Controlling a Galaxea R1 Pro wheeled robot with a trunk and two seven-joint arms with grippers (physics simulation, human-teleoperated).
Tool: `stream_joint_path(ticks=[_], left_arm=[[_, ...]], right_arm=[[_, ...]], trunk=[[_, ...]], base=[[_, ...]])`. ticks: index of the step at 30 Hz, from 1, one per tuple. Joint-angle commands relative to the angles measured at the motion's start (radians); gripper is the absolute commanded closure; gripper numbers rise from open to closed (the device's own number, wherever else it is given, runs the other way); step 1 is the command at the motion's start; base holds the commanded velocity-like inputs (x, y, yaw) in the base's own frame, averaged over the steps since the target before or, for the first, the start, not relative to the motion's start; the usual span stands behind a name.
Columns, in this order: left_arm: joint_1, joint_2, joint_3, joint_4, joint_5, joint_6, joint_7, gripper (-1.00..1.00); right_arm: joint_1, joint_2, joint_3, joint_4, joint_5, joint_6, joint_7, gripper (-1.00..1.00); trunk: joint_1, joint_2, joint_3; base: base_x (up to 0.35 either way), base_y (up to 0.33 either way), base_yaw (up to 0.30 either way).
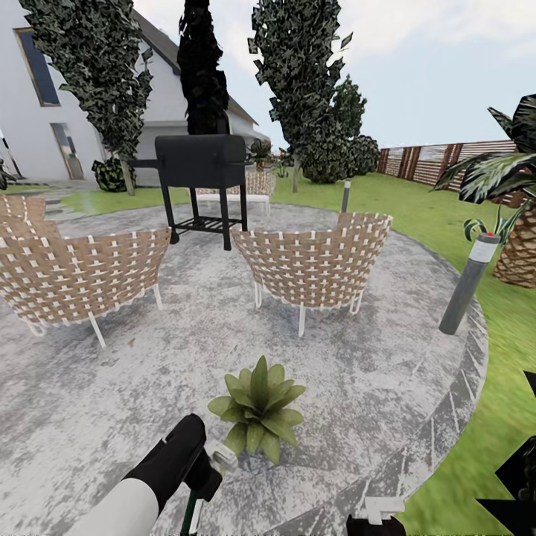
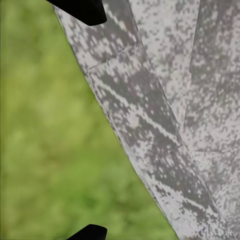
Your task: Pick up the pesticide atomizer in the garden and spray insectifuge to fully cover both potted plants in the garden.
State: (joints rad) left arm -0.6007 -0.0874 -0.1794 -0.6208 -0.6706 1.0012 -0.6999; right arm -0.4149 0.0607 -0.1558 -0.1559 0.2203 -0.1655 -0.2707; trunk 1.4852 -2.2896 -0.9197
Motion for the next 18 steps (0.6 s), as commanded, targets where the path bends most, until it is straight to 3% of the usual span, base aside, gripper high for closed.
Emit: stream_joint_path(ticks=[1, 4, 6, 9, 15, 18], left_arm=[[-0.001, 0.000, 0.000, -0.001, -0.010, 0.002, 0.003, 1.00], [0.000, 0.001, 0.005, 0.004, 0.001, 0.001, 0.070, 1.00], [0.001, 0.003, 0.019, 0.004, 0.035, -0.001, 0.087, 1.00], [0.001, 0.004, 0.025, 0.001, 0.053, -0.002, 0.094, 1.00], [-0.010, -0.002, 0.019, -0.003, 0.057, -0.001, 0.096, 1.00], [-0.026, -0.044, 0.017, -0.003, 0.056, 0.009, 0.095, 1.00]], right_arm=[[-0.001, 0.001, -0.008, 0.001, 0.010, -0.003, -0.002, -1.00], [-0.001, 0.001, -0.008, 0.001, 0.010, -0.003, -0.002, -1.00], [-0.001, 0.001, -0.008, 0.001, 0.010, -0.003, -0.002, -1.00], [-0.001, 0.001, -0.008, 0.001, 0.010, -0.003, -0.002, -1.00], [0.000, 0.001, -0.008, 0.001, 0.010, -0.003, -0.002, -1.00], [-0.001, 0.001, -0.008, 0.001, 0.010, -0.003, -0.002, -1.00]], trunk=[[0.000, 0.000, -0.001], [0.000, 0.000, -0.002], [0.000, 0.000, -0.003], [0.000, 0.000, -0.006], [0.000, 0.000, -0.009], [0.000, 0.000, -0.009]], base=[[0.000, 0.000, 0.000], [0.000, 0.000, 0.000], [0.000, 0.000, -0.045], [0.000, 0.000, -0.144], [0.000, 0.000, -0.064], [0.000, 0.000, -0.003]])
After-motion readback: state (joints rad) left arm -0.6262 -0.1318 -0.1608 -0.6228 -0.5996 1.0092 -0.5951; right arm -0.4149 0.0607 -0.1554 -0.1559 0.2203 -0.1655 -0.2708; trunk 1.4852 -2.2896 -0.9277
